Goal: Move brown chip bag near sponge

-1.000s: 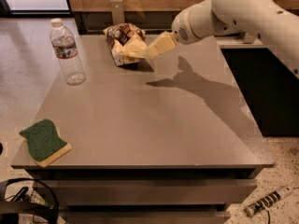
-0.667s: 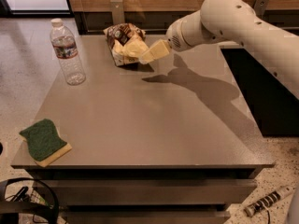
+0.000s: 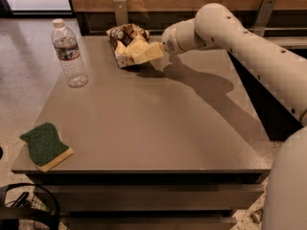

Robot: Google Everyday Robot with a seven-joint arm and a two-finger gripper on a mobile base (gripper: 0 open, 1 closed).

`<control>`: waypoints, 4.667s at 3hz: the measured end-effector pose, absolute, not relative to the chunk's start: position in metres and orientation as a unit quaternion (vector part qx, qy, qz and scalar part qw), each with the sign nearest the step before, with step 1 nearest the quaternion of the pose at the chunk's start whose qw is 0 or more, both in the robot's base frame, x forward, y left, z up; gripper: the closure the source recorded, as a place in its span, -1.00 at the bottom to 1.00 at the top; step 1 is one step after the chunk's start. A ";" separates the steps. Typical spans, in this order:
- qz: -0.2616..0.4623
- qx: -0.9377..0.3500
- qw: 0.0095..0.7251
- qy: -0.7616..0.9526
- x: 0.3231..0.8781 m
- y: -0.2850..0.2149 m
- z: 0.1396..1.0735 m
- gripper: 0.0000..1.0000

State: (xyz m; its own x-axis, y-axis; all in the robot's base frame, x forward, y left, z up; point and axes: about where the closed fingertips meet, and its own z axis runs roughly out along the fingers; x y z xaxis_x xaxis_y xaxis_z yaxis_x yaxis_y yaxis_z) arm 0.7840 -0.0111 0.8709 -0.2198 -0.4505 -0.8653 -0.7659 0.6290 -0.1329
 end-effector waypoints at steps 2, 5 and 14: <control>0.204 -0.399 0.503 0.739 0.816 0.020 0.890 -1.00; 0.119 -0.393 0.421 0.808 0.783 -0.050 0.898 -1.00; 0.246 -0.428 0.392 0.776 0.843 0.071 0.855 -0.74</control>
Offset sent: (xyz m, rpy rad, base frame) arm 0.0470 0.0417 0.0326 0.1294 -0.0386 0.0705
